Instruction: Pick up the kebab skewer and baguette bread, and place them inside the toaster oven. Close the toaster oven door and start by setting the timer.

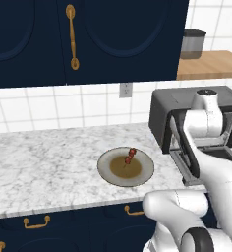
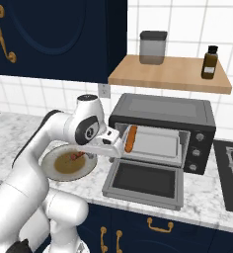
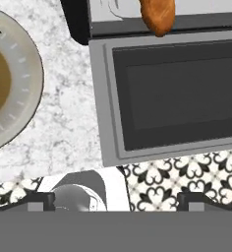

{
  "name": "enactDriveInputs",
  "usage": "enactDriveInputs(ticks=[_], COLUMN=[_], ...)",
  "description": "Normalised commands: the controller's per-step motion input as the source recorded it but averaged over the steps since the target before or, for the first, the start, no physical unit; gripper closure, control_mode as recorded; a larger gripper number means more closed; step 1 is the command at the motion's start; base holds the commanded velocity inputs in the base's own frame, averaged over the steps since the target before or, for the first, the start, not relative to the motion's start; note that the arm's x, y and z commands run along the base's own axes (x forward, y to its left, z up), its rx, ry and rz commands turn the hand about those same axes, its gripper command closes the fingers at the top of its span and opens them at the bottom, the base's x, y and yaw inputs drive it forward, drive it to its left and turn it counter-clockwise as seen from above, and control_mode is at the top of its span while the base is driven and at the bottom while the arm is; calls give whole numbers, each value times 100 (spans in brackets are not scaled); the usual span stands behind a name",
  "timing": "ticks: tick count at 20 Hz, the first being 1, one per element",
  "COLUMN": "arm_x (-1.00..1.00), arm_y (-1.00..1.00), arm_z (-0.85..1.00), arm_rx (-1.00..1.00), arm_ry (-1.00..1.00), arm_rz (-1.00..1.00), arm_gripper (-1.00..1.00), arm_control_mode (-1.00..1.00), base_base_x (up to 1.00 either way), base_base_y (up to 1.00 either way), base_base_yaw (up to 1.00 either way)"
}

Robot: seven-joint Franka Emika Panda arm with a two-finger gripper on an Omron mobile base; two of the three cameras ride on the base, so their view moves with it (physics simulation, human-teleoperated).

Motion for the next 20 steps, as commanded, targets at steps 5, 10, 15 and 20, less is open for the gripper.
enactDriveInputs(ticks=[5,10,15,20], arm_x=[-4,26,56,73], arm_y=[100,100,93,57], arm_z=[-1,-6,-5,-24], arm_rx=[1,5,6,5], arm_ry=[0,0,0,0], arm_rz=[-18,-22,-24,-20], arm_gripper=[-100,-100,-100,-100], arm_control_mode=[-100,-100,-100,-100], base_base_x=[0,0,0,0], base_base_y=[0,0,0,0], base_base_yaw=[0,0,0,0])
